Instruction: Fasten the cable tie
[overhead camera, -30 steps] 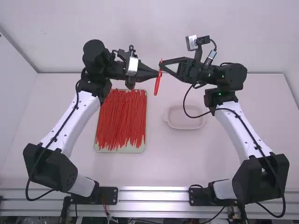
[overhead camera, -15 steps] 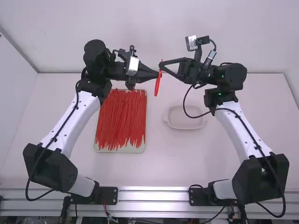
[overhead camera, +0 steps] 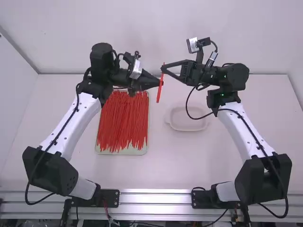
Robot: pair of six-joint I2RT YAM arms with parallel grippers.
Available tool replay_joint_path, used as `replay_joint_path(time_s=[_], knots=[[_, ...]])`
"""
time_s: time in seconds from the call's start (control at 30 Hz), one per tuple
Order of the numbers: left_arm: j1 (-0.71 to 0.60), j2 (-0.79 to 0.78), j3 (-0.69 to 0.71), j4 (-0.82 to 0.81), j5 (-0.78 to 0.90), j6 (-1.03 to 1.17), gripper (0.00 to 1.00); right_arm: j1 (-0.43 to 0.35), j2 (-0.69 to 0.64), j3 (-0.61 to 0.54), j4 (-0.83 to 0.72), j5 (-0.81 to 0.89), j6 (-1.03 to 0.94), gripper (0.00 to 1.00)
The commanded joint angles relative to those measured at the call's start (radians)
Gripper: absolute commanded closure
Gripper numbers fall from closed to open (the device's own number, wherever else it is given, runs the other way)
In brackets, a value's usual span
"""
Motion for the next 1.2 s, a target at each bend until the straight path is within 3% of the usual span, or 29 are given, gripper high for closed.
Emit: replay_joint_path(time_s=[0.0,0.37,0.73,0.97,1.17], knots=[[-0.003,-0.006,-0.003,-0.05,0.006,0.016,0.98,-0.02,-0.014,0.013,0.019,0.058,0.006,1.0],[-0.003,-0.006,-0.003,-0.351,0.005,0.021,0.98,-0.069,-0.014,0.035,0.018,0.059,0.007,1.0],[-0.003,-0.006,-0.003,-0.785,0.008,0.474,0.98,-0.132,-0.014,0.132,0.003,0.058,0.006,1.0],[-0.004,-0.006,-0.003,-0.89,0.005,0.592,0.98,-0.164,-0.014,0.19,-0.019,0.058,0.004,1.0],[-0.004,-0.006,-0.003,-0.883,-0.002,0.592,0.98,-0.176,-0.014,0.211,-0.019,0.058,0.003,1.0]])
